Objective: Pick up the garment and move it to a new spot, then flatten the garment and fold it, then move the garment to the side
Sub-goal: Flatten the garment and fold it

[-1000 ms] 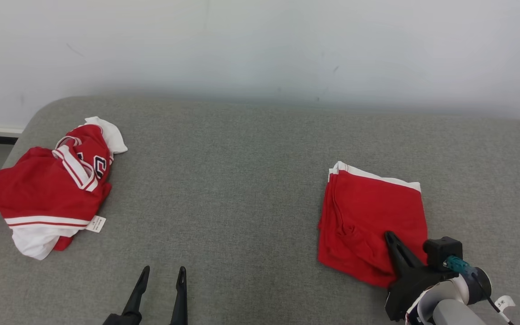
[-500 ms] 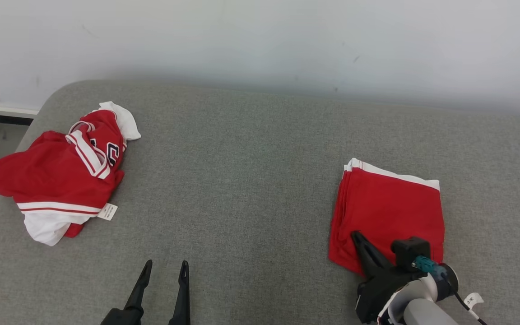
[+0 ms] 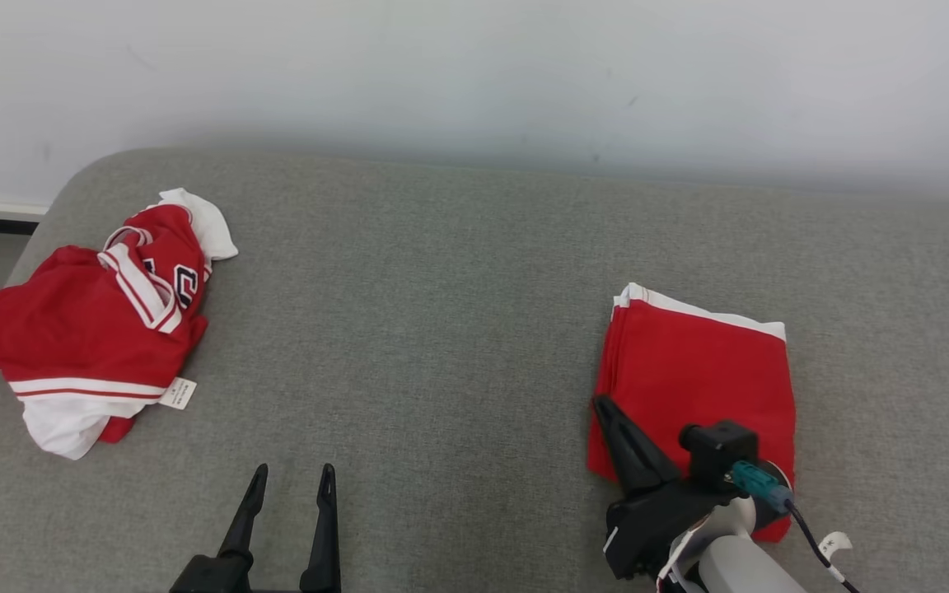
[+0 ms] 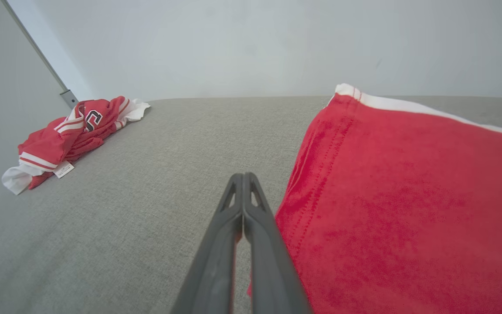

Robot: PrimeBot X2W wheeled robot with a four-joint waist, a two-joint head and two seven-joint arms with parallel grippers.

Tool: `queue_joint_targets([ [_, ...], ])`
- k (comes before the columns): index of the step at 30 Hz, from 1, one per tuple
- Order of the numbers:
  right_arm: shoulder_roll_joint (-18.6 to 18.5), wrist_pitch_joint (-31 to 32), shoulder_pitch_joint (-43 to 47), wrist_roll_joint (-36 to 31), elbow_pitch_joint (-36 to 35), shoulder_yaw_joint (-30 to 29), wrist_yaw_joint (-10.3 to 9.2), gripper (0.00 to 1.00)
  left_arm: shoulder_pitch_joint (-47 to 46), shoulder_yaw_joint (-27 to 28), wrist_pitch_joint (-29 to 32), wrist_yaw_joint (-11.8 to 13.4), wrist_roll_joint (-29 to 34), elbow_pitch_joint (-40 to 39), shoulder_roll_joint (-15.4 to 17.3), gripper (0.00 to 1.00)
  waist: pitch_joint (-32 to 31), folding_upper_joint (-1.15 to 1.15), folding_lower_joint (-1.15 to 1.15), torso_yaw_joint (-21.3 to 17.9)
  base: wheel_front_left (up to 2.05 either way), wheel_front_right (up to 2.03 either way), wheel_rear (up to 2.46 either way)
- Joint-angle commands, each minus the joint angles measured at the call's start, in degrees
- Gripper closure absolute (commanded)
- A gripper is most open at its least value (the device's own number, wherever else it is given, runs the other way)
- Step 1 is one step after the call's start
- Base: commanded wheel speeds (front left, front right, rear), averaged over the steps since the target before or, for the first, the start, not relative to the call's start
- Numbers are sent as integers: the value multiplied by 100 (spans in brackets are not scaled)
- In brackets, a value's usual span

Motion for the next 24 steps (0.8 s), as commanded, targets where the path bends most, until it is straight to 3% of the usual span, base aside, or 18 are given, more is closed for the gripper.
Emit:
queue_joint_targets([
  [1,-14,-7,120,-72,-169,-86,-14,100,57,19,-13,19,-1,-32,1,0,-28,0,0,-80,0,0,0],
  [16,-186,-7,886,-433,-1710,-1568,-14,100,133,216,-13,44,99,-169,0,0,-192,0,0,-704,0,0,0],
  [24,-53,-7,1582,-564,-2209,-2367,-14,100,222,293,-13,11,140,-216,0,0,-285,0,0,-863,0,0,0],
])
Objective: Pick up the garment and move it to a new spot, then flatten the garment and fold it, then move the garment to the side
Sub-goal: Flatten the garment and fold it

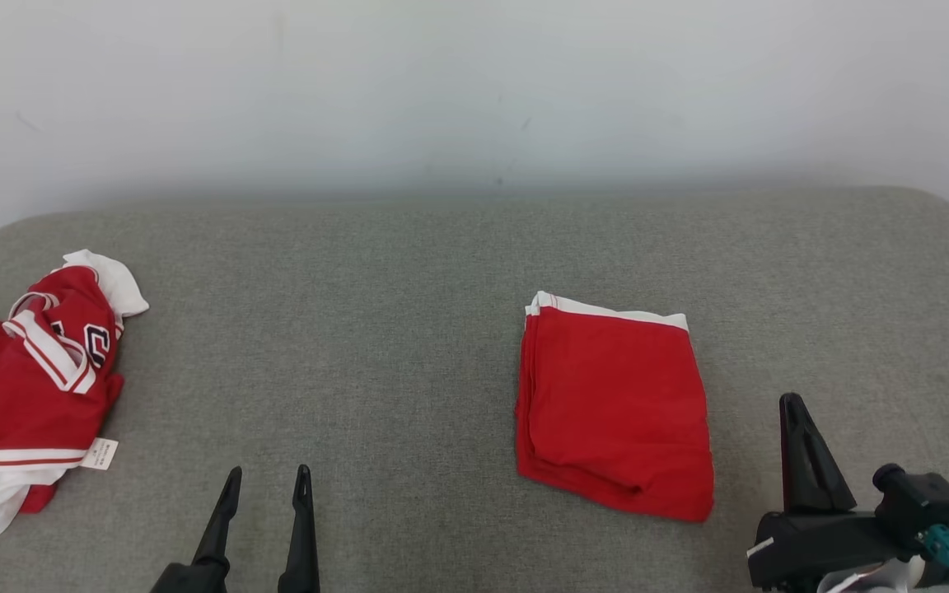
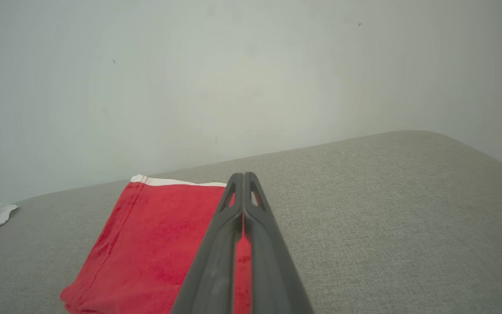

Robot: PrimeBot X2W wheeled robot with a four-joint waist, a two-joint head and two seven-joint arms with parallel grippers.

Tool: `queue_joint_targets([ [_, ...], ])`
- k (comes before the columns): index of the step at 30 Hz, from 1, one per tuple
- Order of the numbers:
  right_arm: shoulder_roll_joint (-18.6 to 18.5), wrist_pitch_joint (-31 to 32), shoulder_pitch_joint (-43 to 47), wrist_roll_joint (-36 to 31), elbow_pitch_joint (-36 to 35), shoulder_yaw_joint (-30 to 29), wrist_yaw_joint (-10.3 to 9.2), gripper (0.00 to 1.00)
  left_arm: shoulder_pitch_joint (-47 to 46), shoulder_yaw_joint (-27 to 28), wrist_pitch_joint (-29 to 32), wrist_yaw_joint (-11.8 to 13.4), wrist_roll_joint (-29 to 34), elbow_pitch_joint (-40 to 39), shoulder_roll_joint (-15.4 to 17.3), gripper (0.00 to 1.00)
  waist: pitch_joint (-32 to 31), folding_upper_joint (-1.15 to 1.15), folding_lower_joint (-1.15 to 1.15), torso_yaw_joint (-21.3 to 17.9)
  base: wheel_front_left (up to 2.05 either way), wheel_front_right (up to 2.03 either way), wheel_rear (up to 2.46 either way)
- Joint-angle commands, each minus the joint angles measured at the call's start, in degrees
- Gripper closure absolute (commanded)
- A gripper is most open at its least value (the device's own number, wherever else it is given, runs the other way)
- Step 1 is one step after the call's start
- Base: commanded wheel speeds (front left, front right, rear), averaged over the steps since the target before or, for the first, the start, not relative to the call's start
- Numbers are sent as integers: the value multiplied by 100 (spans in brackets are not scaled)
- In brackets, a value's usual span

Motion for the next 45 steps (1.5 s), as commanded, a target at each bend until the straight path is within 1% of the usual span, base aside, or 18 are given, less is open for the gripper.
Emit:
queue_joint_targets([
  [1,46,-7,138,-117,-84,-48,-14,89,115,41,-13,5,40,-39,0,0,-38,0,0,-62,0,0,0],
  [2,61,-6,204,-132,-117,-76,-14,51,116,55,-13,8,46,-47,0,0,-43,0,0,-77,0,0,0],
  [3,79,-6,257,-167,-141,-92,-14,21,114,66,-13,7,51,-55,0,0,-48,0,0,-88,0,0,0],
  [4,90,-6,303,-188,-169,-121,-14,0,125,73,-13,2,61,-57,0,0,-53,0,0,-97,0,0,0],
  [8,152,-6,422,-273,-253,-269,-14,0,180,123,-13,11,99,-70,0,0,-66,0,0,-116,0,0,0],
  [15,322,-6,720,-324,-266,-515,-14,0,329,217,-13,32,359,-177,-2,0,-115,0,0,-80,0,0,0],
  [19,356,-6,835,-436,-257,-468,-14,0,399,262,-13,41,453,-233,-1,0,-131,0,0,-56,0,0,0],
  [27,372,-6,834,-511,-218,-297,-14,0,438,302,-13,98,414,-218,-1,0,-154,0,0,22,0,0,0],
  [36,372,-6,782,-535,-150,-65,-14,0,439,296,-13,86,470,-177,-1,0,-155,0,0,92,0,0,0],
  [45,372,-6,790,-486,-112,-15,-14,0,440,309,-13,42,537,-118,-1,0,-167,0,0,112,0,0,0],
])
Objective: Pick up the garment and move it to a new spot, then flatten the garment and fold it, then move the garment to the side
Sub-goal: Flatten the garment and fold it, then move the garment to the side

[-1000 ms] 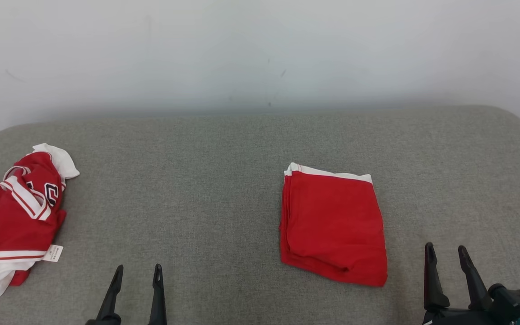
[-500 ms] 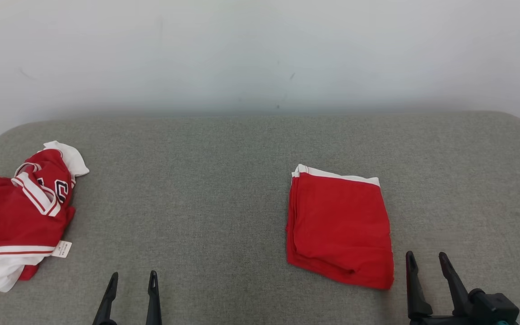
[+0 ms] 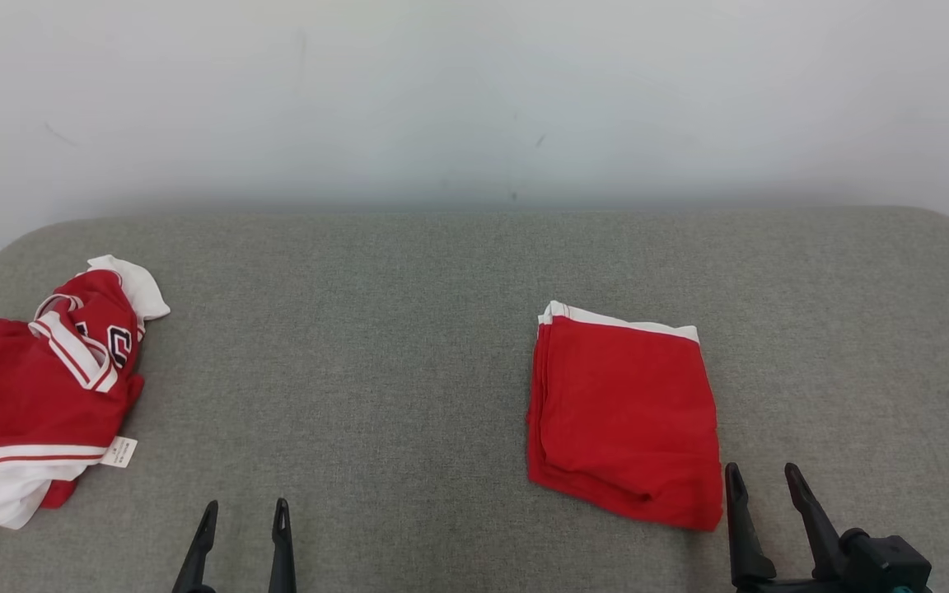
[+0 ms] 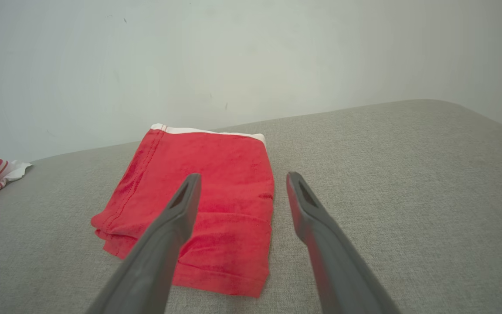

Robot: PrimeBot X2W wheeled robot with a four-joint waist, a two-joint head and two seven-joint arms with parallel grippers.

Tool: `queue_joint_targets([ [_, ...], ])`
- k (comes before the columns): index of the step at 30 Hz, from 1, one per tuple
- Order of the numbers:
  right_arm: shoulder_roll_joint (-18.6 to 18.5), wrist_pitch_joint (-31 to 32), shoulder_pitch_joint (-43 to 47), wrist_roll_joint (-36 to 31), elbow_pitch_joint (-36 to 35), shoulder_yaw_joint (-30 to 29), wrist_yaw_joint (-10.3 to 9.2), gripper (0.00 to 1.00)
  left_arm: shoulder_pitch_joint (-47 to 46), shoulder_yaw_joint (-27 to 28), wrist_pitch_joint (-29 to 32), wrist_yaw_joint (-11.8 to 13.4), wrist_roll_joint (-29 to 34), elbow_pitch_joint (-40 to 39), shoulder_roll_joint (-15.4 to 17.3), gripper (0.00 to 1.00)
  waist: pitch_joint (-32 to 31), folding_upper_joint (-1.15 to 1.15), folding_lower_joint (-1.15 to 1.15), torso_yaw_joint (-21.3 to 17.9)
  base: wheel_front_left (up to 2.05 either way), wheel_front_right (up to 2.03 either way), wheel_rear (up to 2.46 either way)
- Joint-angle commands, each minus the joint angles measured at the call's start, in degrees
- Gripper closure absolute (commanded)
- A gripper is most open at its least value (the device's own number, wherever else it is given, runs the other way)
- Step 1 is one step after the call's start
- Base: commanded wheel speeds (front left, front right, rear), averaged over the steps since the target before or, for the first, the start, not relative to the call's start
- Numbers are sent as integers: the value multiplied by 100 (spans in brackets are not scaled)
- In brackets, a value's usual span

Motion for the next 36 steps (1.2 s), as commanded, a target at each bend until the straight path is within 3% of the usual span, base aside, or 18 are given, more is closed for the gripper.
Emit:
queue_joint_targets([
  [1,12,-6,-3,23,20,14,-14,0,27,0,-13,-7,77,12,-2,0,-3,0,0,-3,0,0,0],
  [27,12,-6,-205,-144,223,6,-14,0,36,-25,-13,-15,337,93,-2,0,-1,0,0,42,0,0,0],
  [36,-185,-6,-1061,-388,1221,34,-14,0,-35,-75,-13,-38,333,100,-2,0,89,0,0,105,0,0,0],
])
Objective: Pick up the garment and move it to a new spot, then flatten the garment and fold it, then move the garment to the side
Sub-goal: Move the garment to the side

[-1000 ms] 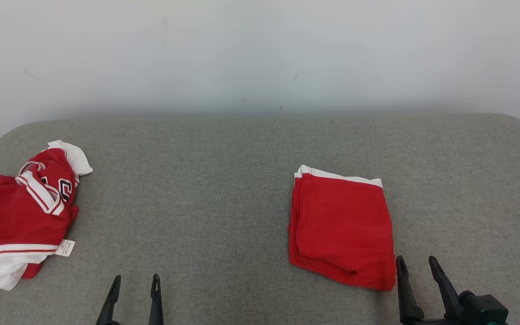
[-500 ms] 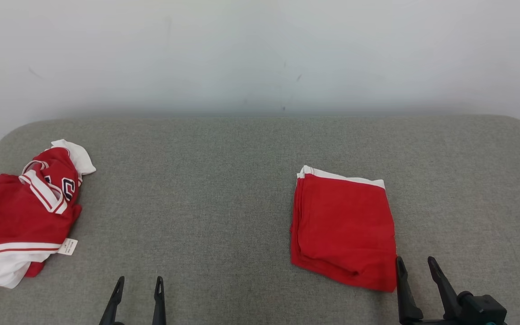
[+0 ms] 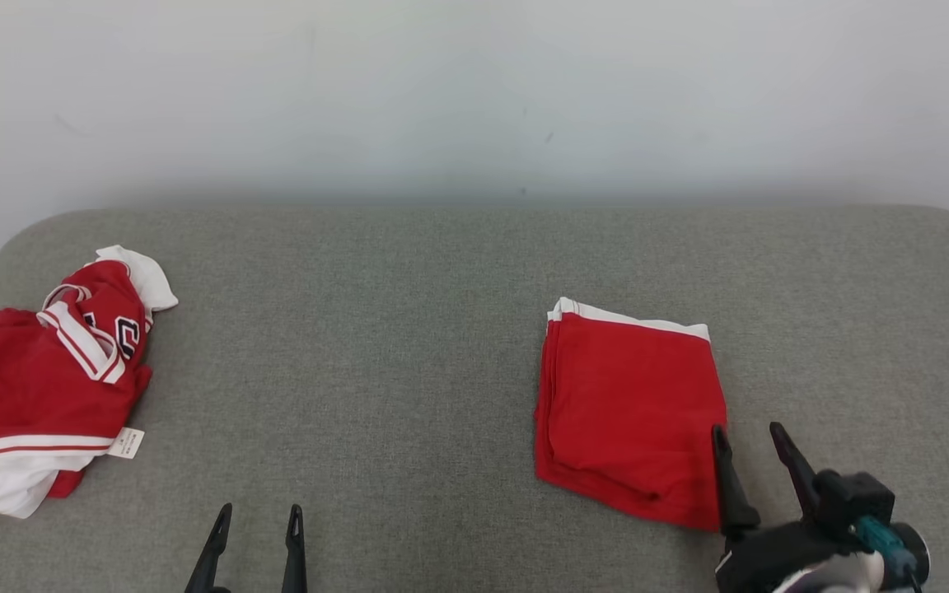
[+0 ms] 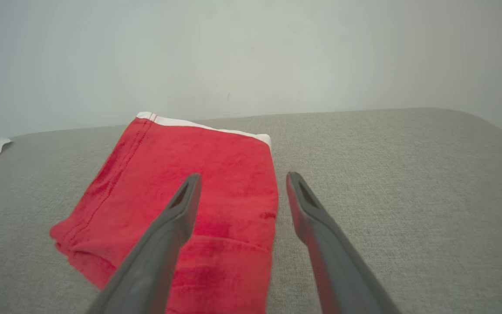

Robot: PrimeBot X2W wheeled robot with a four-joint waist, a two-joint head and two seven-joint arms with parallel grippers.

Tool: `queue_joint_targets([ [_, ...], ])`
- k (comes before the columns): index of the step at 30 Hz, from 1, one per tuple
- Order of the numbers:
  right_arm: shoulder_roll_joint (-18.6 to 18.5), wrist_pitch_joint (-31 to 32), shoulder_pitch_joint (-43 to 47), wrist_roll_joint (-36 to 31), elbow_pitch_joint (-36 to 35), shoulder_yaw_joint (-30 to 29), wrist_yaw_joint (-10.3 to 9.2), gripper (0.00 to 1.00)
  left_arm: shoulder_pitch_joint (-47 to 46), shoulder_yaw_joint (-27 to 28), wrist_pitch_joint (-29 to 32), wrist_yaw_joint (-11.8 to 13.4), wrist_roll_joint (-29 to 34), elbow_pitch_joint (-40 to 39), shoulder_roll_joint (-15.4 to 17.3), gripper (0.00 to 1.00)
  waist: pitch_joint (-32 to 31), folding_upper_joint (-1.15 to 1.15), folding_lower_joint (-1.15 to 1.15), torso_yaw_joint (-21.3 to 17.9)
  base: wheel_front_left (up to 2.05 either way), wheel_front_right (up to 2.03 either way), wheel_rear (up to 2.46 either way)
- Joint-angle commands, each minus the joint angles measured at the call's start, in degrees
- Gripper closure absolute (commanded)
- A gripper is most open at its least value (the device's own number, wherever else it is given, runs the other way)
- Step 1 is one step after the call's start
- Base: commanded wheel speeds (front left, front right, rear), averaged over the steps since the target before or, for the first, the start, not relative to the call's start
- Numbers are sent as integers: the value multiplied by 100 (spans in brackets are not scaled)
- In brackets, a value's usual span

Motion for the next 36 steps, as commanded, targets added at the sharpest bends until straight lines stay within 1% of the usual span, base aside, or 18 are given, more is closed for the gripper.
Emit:
queue_joint_targets([
  [1,-77,-5,-271,-49,261,-2,-14,0,-66,-13,-13,4,20,5,-2,0,64,0,0,43,0,0,0],
  [4,-177,-4,-732,-90,908,9,-14,0,-125,-56,-13,-20,23,3,-2,0,160,0,0,110,0,0,0],
  [11,-363,350,-1695,-59,2398,-94,-14,0,-255,-111,-13,-60,37,37,-2,0,355,0,0,268,0,0,0],
  [12,-363,350,-1695,-59,2398,-94,-14,0,-255,-111,-13,-60,37,37,-2,0,355,0,0,268,0,0,0],
  [16,-359,469,-2022,73,3004,-112,-14,0,-332,-146,-13,-59,27,49,-2,0,419,0,0,341,0,0,0],
  [20,-321,597,-2160,211,3491,66,-14,0,-344,-175,-13,-38,0,53,-2,0,454,0,0,379,0,0,0],
  [22,-280,588,-2199,337,3626,167,-14,78,-347,-187,-13,-19,-20,64,-1,0,454,0,0,383,0,0,0],
  [23,-284,586,-2219,398,3681,217,-14,100,-352,-198,-13,-9,-28,65,-2,0,451,0,0,383,0,0,0],
  [27,-414,559,-2388,588,3802,378,-15,100,-382,-232,-13,14,-63,52,-2,0,479,0,0,371,0,0,0],
  [30,-523,479,-2692,698,3750,493,-16,100,-442,-220,-12,36,-106,5,-2,0,589,0,0,332,0,0,0],
  [36,-907,468,-3415,797,3691,695,-15,100,-651,-268,-13,-32,-108,-66,-2,0,980,0,0,307,0,0,0],
])
